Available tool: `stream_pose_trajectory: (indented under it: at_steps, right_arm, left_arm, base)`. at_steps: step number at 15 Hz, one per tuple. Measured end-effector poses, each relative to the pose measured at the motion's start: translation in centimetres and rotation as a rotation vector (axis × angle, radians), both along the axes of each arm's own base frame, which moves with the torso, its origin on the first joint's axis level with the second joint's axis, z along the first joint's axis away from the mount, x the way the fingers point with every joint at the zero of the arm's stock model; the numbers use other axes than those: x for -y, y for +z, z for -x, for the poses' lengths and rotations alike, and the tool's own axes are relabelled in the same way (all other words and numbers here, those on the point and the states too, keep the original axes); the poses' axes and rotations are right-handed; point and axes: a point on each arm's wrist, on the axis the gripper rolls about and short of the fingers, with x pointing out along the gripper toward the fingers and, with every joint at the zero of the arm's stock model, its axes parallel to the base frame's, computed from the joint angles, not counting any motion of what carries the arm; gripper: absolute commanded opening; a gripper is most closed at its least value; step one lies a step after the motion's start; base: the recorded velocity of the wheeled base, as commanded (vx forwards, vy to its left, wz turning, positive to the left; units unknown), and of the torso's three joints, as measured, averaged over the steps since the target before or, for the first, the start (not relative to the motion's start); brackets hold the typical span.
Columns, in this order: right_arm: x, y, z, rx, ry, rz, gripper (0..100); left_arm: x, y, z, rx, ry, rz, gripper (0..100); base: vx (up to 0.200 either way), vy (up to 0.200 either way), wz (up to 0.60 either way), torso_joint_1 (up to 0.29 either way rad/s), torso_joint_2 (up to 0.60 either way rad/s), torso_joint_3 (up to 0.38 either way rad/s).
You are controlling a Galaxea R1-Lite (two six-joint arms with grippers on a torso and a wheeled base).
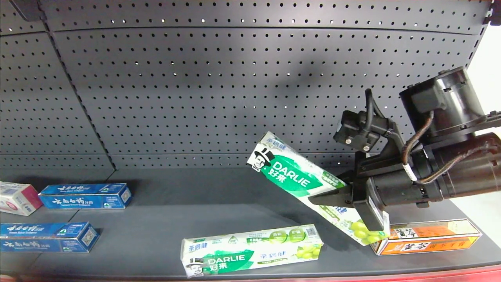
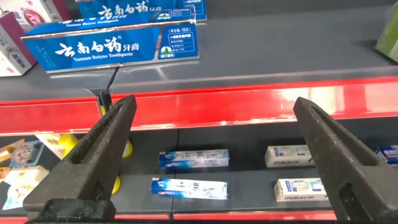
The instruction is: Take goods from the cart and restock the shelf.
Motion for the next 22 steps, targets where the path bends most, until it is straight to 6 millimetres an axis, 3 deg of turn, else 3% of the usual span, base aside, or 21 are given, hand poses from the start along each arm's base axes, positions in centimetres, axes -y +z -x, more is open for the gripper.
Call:
stream_pose_trajectory:
  at_steps: [4,13,22]
  right_arm:
    - [-1.1,0.2,-1.7,0.013,0.03,0.034,0]
    - [-2.1,-1.8,-5.0,0.027,0.093,0.178,0]
    - [-4.3,-2.8,-6.4,0.031,0.14,0.2,0]
  left_arm:
    - [0.0,0.0,0.0,0.0,0.0,0.0,100]
    - [0.0,0.0,0.0,-0.001,0.0,0.0,100]
    - [0.0,0.0,0.0,-0.001,0.0,0.0,100]
  base:
    - [0.0,0.0,0.0,0.0,0.0,0.0]
    - [0.0,0.0,0.0,0.0,0.0,0.0]
    - [0.0,0.0,0.0,0.0,0.0,0.0]
